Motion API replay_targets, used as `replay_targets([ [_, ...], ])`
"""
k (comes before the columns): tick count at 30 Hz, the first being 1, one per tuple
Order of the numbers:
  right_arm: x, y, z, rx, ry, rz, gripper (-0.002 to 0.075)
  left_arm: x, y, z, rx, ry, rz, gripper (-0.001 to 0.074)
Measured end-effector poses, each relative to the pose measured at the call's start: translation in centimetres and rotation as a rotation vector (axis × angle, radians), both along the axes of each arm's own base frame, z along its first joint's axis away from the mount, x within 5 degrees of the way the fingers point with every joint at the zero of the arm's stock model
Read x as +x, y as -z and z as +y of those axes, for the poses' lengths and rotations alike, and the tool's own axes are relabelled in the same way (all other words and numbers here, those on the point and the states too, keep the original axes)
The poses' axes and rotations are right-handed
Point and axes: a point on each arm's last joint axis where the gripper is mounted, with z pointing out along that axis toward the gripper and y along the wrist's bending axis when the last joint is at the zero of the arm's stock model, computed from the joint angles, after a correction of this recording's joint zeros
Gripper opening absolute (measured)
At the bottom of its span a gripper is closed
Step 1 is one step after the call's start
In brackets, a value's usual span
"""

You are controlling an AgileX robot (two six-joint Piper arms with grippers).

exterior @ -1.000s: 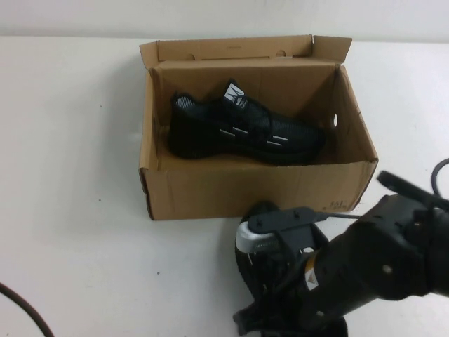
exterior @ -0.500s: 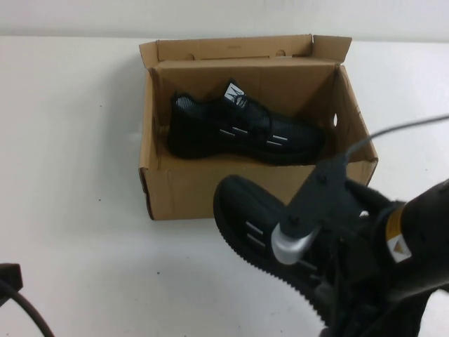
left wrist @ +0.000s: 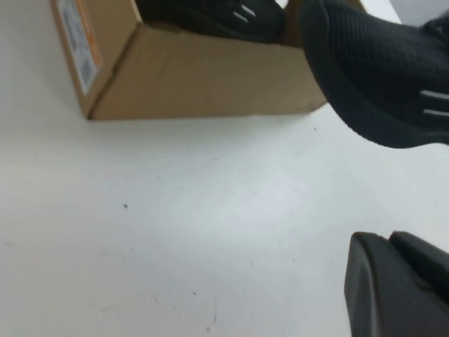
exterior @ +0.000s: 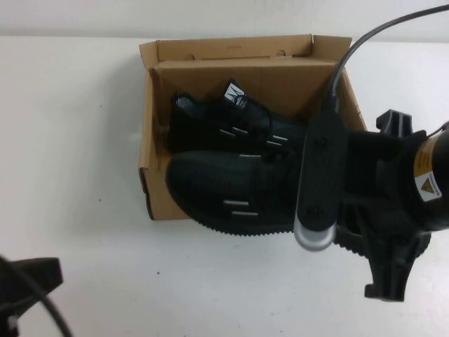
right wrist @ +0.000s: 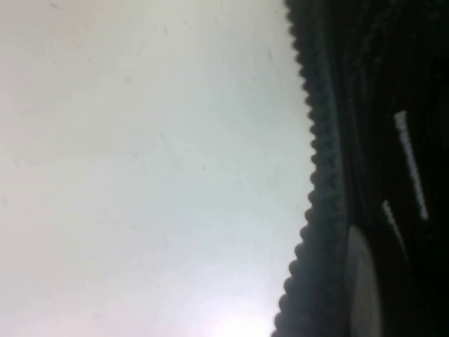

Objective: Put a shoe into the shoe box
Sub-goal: Pick up the shoe from the table, then hand over the shoe

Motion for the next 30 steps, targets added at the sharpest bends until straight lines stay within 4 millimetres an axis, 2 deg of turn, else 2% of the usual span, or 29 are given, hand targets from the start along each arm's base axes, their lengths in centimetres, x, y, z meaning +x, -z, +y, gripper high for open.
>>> replay_targets([
  [6,-0.1,-0.9,-0.4,-0.004,-0.077,-0.090,-0.0009,3.3,1.2,-1.3,0.000,0.092,0.113,-0.0004],
  [14,-0.6,-2.3,-1.5,-0.002,-0.126,-0.188,-0.0009,8.0,3.5,-3.6,-0.148,0.320,0.259,-0.0004],
  [17,-0.7,-2.2,-2.1,-0.039,-0.121,-0.216,-0.0009,10.0,4.1,-3.7,-0.300,0.371,0.310,-0.0004],
  [21,-1.3,-2.9,-3.2,-0.040,-0.112,-0.255,-0.0009,12.5,5.0,-2.9,-0.413,0.305,0.332,-0.0004],
  [27,-2.0,-3.4,-3.6,0.003,-0.113,-0.253,-0.0009,13.3,5.3,-2.9,-0.473,0.281,0.340,0.0007],
  [29,-2.1,-3.4,-3.6,0.013,-0.115,-0.243,-0.0009,13.5,4.9,-2.9,-0.513,0.270,0.330,0.0055],
  [30,-2.1,-3.4,-3.5,0.018,-0.116,-0.238,-0.0009,13.5,4.8,-2.9,-0.536,0.263,0.325,0.0105],
])
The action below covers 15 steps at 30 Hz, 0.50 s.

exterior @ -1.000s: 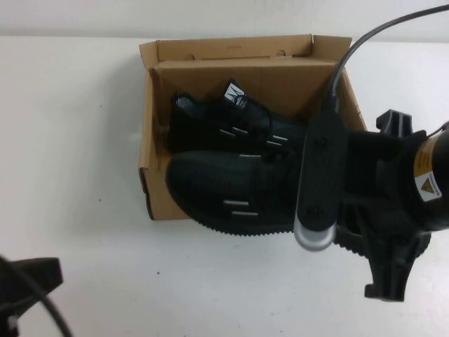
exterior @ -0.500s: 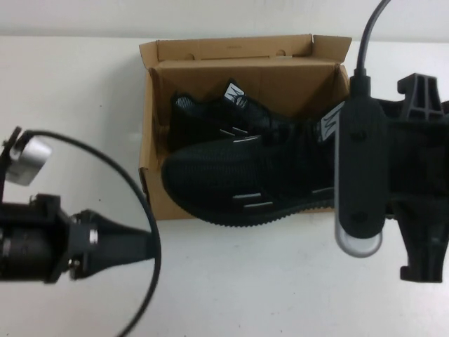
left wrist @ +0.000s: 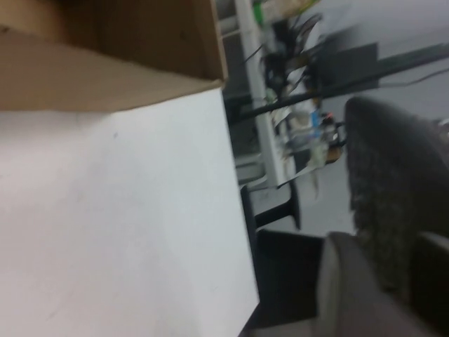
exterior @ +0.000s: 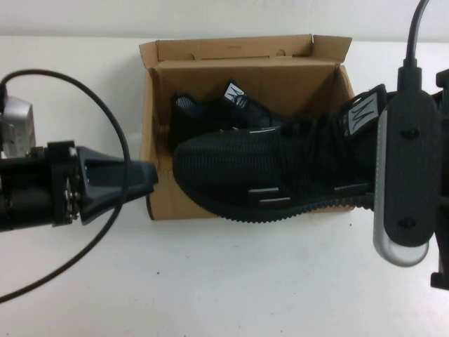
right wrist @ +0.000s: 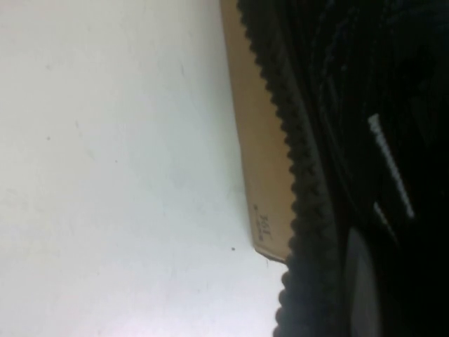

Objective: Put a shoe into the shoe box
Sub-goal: Hand over the shoe

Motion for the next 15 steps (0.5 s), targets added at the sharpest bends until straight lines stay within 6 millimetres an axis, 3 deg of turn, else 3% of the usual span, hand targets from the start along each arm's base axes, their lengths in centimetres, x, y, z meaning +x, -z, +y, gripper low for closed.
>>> replay_targets([
  [4,-0.1,0.0,0.1,0.011,-0.004,0.007,-0.0009,0.2,-0.4,0.0,-0.051,-0.025,0.004,0.0430],
  [7,-0.1,-0.1,0.3,0.026,-0.020,0.003,-0.0009,0.2,-0.5,0.0,-0.061,-0.031,0.014,0.0599],
  [10,-0.3,-0.1,0.6,0.047,-0.056,0.008,-0.0009,0.2,-0.5,0.0,-0.070,-0.036,0.028,0.0654],
  [15,0.1,0.3,1.4,0.052,-0.071,0.030,-0.0009,0.3,-0.5,0.0,-0.079,-0.043,0.045,0.0665],
])
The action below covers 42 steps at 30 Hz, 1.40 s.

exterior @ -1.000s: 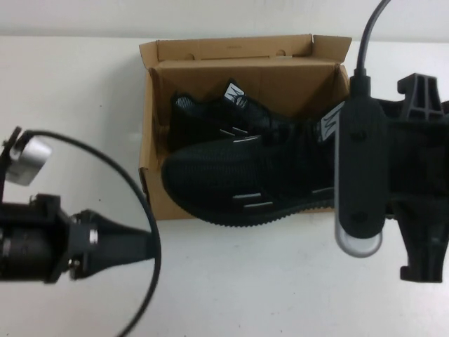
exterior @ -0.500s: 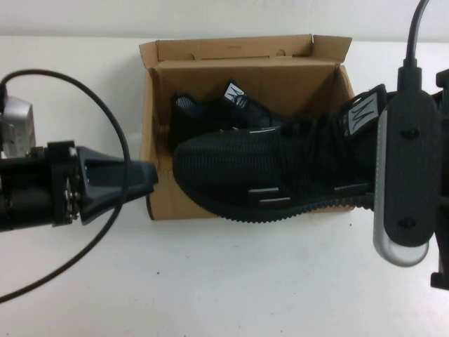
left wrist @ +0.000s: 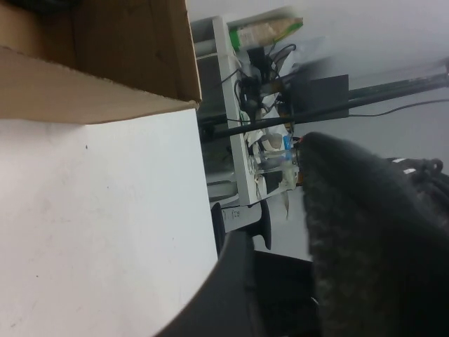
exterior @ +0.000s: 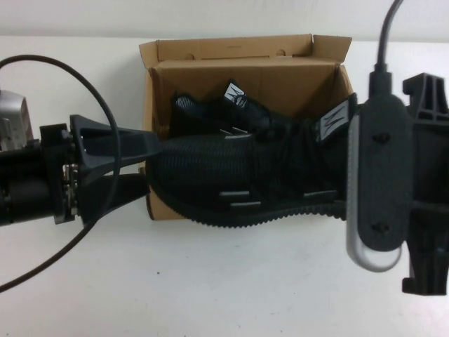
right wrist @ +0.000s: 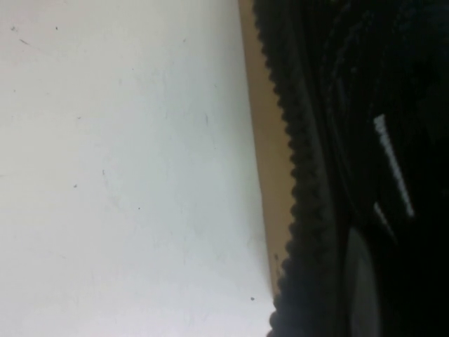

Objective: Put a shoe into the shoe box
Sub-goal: Hand over the shoe

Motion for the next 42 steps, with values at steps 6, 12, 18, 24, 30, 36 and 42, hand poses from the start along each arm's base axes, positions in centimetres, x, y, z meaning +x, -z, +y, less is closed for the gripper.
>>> replay_targets([
  [6,0.8,0.8,1.1,-0.012,-0.004,0.012,-0.0009,-0.1,-0.1,0.0,-0.004,-0.002,0.005,0.0665],
  [12,1.2,0.5,1.5,0.037,-0.013,-0.029,-0.0009,-0.2,-0.1,-0.3,-0.009,0.012,0.014,0.0665],
  [18,1.0,0.4,1.8,0.066,-0.027,-0.015,-0.0009,-0.8,-0.6,-2.2,-0.064,0.074,0.009,0.0665],
  [24,0.9,0.4,2.1,0.086,-0.041,-0.002,-0.0009,-1.0,-0.7,-2.7,-0.077,0.092,0.003,0.0621],
  [30,0.9,0.4,2.2,0.099,-0.045,-0.003,-0.0009,-0.7,-0.4,-2.6,-0.027,0.065,-0.045,0.0183],
  [36,0.8,0.4,2.3,0.115,-0.047,0.015,-0.0008,-0.7,-0.4,-2.6,-0.018,0.070,-0.071,0.0189],
  [42,0.7,0.4,2.3,0.118,-0.049,0.032,0.0111,-0.7,-0.3,-2.6,-0.006,0.076,-0.086,0.0182],
])
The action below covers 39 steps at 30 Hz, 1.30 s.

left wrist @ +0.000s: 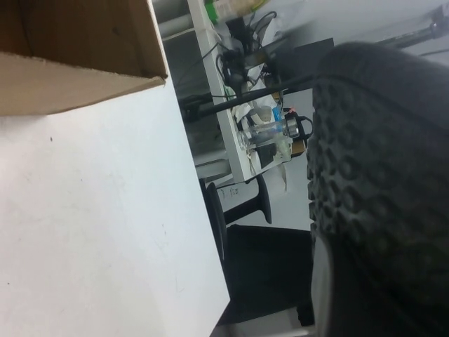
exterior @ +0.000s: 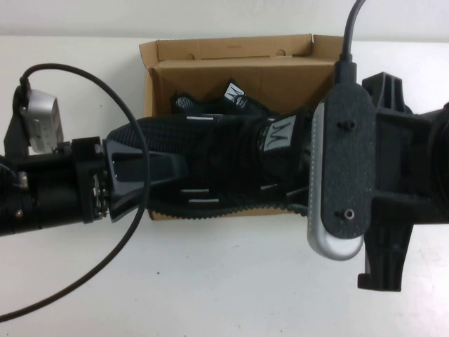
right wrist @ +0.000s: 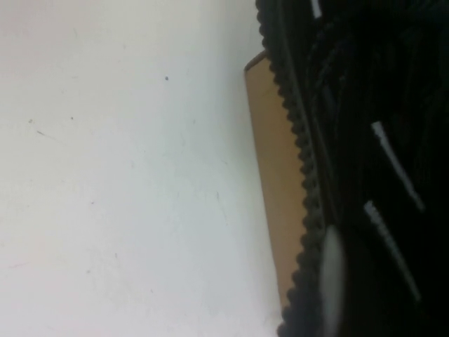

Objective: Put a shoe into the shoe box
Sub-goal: Hand over the shoe

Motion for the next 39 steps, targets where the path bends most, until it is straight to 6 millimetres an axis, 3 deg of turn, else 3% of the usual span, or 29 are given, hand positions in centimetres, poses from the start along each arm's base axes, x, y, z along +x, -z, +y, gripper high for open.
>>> replay_targets([
  [7,-0.3,-0.4,0.0,0.053,0.057,0.080,0.0537,-0.1,0.0,0.0,0.013,0.019,-0.044,0.0162],
  [11,-0.7,-1.2,-0.6,0.034,0.090,0.127,0.0636,-0.1,0.0,0.0,0.024,0.024,-0.077,0.0162],
  [20,-2.3,-2.8,-2.7,0.031,0.248,0.274,0.0597,0.1,0.2,0.1,0.058,0.009,-0.132,0.0159],
  [24,-2.1,-3.4,-3.1,0.214,0.505,0.378,0.0554,0.5,0.3,0.2,0.086,-0.029,-0.143,0.0159],
  [29,-1.8,-4.3,-2.4,0.571,0.784,0.597,0.0494,0.7,0.4,0.3,0.104,-0.050,-0.150,0.0159],
  [34,-1.3,-5.3,-1.7,0.769,0.809,0.655,0.0430,0.7,0.4,0.3,0.104,-0.050,-0.152,0.0159],
  [39,-1.0,-5.4,-1.3,0.808,0.800,0.667,0.0365,0.7,0.4,0.3,0.104,-0.050,-0.152,0.0159],
])
